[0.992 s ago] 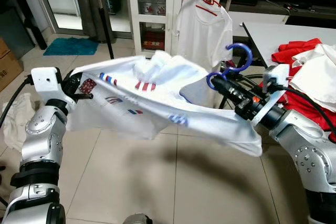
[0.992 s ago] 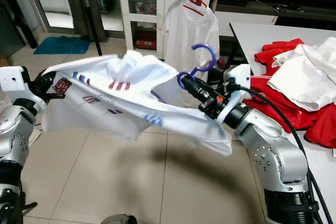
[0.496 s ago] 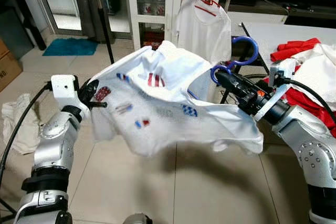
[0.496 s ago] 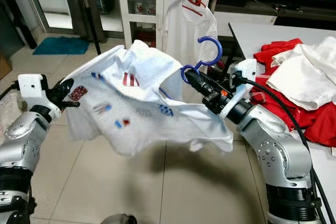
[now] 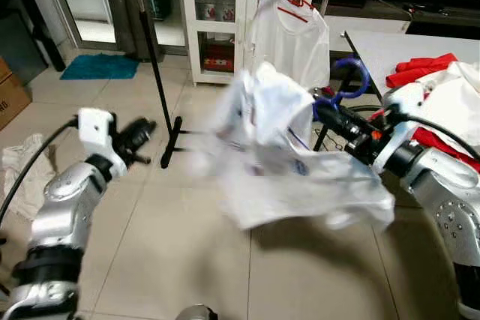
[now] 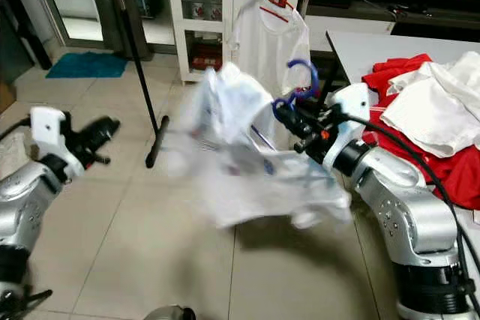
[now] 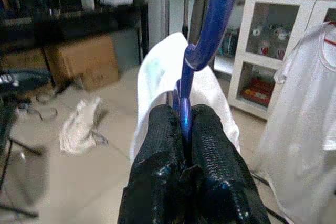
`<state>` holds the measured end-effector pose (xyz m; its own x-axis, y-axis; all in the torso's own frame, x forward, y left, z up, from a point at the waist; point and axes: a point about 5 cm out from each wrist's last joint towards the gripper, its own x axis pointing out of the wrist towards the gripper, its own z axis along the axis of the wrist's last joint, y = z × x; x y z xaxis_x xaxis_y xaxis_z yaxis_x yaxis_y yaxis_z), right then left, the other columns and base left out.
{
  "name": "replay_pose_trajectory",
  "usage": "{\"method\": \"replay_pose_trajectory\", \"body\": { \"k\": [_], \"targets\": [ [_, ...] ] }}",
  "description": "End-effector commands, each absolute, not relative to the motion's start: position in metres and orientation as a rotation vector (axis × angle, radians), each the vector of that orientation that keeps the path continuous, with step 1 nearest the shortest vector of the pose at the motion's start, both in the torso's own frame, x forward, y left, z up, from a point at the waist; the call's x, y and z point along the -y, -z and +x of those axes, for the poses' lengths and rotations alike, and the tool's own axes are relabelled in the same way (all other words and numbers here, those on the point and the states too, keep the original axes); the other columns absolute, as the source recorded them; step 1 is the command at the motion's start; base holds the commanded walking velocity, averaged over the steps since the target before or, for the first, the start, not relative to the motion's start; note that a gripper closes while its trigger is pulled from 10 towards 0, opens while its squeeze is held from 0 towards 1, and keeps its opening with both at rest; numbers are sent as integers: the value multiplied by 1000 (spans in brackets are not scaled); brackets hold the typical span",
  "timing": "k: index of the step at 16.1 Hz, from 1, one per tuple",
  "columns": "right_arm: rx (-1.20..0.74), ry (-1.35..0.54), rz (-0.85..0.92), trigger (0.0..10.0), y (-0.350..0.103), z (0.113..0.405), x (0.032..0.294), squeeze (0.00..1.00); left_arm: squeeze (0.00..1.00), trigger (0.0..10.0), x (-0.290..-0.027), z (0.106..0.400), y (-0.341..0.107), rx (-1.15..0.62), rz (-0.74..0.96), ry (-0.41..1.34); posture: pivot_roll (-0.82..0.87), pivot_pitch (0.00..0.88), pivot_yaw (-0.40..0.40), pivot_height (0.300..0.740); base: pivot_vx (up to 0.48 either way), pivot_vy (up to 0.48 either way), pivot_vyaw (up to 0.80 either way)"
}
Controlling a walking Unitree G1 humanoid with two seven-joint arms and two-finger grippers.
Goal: Hang hanger
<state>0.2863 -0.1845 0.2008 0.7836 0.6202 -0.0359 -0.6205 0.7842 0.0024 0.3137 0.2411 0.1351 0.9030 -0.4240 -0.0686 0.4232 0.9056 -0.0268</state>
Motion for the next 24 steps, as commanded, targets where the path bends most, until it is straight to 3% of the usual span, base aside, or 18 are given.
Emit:
{"method": "replay_pose_trajectory", "body": {
  "k": [1, 4, 6, 7, 8, 11, 14, 15, 18, 19, 24],
  "targets": [
    [23, -705, -22, 10000, -213, 286, 179, 0, 1000, 10000, -233, 314, -142, -59, 5, 514, 61, 0, 14, 740, 0, 0, 0],
    [29, -777, -98, 10000, -215, 283, 176, 0, 1000, 10000, -227, 322, -164, 27, -13, 573, 65, 0, 8, 740, 0, 0, 0],
    [12, -843, -226, 10000, -216, 279, 172, 0, 1000, 10000, -217, 324, -179, 41, -39, 727, 66, 0, 11, 740, 0, 0, 0],
    [11, -868, -259, 10000, -216, 277, 171, 0, 404, 10000, -214, 324, -183, 38, -52, 784, 65, 0, 12, 740, 0, 0, 0],
    [13, -893, -276, 10000, -218, 275, 170, 0, 0, 10000, -212, 323, -188, 35, -67, 850, 64, 0, 15, 740, 0, 0, 0],
    [36, -979, -312, 10000, -227, 270, 169, 0, 0, 10000, -203, 315, -194, -101, -67, 1153, 59, 0, 24, 740, 0, 0, 0],
    [46, -1007, -315, 10000, -229, 268, 169, 0, 0, 10000, -208, 315, -194, -133, -39, 1184, 52, 0, 34, 740, 0, 0, 0],
    [49, -1043, -313, 10000, -228, 264, 169, 0, 1000, 10000, -213, 314, -198, -140, -24, 1202, 51, 2, 41, 740, 0, 0, 0],
    [55, -1103, -292, 10000, -228, 258, 170, 0, 1000, 10000, -225, 311, -201, -179, 32, 1208, 52, 7, 44, 740, 0, 0, 0],
    [59, -1117, -279, 10000, -229, 256, 170, 0, 0, 10000, -228, 312, -201, -171, 48, 1188, 52, 8, 41, 740, 0, 0, 0],
    [80, -1158, -262, 10000, -234, 254, 170, 0, 0, 10000, -234, 303, -192, -216, 34, 1213, 55, 22, 41, 740, 0, 0, 0]
  ]
}}
